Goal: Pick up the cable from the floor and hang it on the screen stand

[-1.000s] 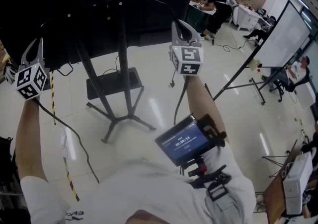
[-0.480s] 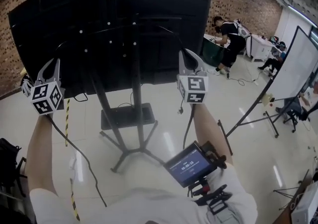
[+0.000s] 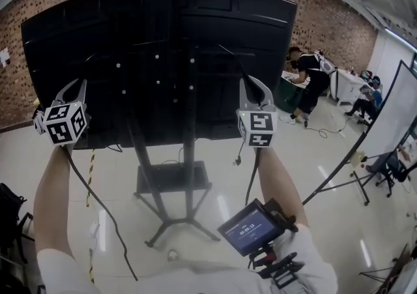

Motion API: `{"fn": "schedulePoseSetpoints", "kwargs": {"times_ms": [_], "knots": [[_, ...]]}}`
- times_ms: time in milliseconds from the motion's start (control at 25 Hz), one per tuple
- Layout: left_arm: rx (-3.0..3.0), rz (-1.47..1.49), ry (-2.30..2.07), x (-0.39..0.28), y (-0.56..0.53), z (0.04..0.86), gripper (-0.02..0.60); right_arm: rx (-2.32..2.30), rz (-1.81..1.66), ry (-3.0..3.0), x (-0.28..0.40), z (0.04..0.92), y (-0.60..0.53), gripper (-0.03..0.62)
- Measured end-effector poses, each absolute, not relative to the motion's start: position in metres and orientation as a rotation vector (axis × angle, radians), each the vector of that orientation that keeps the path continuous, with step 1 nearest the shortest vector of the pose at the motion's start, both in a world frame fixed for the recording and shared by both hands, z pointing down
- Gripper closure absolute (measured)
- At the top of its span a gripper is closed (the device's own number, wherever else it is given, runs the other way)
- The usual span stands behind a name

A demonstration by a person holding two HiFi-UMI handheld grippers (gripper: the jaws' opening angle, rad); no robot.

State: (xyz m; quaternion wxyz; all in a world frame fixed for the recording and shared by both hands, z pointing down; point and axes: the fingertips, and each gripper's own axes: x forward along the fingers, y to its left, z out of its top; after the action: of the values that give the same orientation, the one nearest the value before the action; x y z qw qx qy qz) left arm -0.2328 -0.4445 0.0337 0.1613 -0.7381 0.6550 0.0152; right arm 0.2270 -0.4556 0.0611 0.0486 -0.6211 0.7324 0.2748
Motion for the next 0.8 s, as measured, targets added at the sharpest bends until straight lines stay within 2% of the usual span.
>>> {"fn": "schedulePoseSetpoints", "kwargs": {"times_ms": [480,800], "knots": [[-2.145,-0.026,1.956,-0.262,-0.512,0.027,0.561,-2.017,0.882,2.339,0.189,0.044,-0.525,0.557],[-2.169,-0.113,1.981,-0.256,-0.529,0.044,0.561,-2.058,0.839,2.467,0.177,0.071,-0.537,0.557]]}}
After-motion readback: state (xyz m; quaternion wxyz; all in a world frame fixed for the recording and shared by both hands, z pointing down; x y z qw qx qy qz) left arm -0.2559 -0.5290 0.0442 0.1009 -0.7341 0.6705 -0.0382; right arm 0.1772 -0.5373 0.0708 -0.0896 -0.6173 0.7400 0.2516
